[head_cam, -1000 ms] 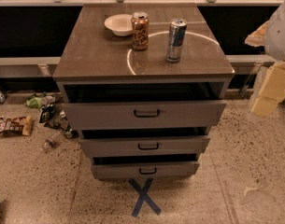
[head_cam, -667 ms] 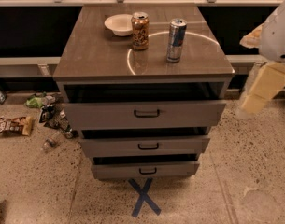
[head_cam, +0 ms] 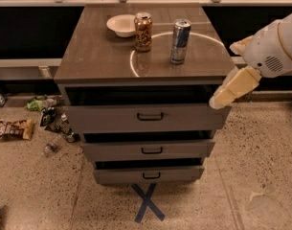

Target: Pick redbull can

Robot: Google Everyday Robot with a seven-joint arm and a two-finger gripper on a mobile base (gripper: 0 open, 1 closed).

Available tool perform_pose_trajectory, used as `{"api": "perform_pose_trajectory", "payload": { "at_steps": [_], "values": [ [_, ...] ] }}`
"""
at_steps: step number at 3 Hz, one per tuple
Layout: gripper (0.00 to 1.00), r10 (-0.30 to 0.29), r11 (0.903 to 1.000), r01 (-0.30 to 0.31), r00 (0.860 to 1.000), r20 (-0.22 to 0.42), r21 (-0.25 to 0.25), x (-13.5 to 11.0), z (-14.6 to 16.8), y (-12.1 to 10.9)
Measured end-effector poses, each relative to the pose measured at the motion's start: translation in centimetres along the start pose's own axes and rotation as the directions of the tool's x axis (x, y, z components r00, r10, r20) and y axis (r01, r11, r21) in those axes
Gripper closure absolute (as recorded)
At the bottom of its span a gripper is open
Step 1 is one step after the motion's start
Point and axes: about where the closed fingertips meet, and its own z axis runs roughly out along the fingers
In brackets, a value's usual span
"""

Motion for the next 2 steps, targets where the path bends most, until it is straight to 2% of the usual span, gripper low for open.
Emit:
{"api": "perform_pose_trajectory", "payload": {
  "at_steps": [1,2],
  "values": [
    [0.00,0.110,0.9922,-0.118,0.981,0.158,0.040,0.9,2.0,-2.0],
    [0.00,0.151,0.9744,-0.193,0.941,0.304,0.114,1.3,2.4,-4.2]
  ]
}}
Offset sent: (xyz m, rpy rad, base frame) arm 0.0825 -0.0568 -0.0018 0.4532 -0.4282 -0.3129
